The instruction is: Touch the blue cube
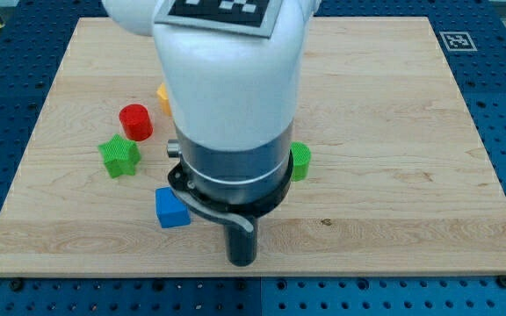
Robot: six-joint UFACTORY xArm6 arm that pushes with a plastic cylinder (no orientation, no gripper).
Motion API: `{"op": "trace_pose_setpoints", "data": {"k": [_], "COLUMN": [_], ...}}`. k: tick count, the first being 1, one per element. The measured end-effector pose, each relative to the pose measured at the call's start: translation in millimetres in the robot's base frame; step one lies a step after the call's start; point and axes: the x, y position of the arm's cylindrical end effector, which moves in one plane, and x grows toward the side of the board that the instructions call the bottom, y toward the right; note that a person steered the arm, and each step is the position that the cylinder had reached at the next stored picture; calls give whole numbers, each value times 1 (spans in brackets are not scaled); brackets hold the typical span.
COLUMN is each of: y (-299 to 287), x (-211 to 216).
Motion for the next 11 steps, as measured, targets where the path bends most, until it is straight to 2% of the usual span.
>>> {"op": "trace_pose_setpoints", "data": {"k": [2,3,4,7,11], "y": [1,0,-10,-41,-69], "x": [-19,4,9,-20,-23]}}
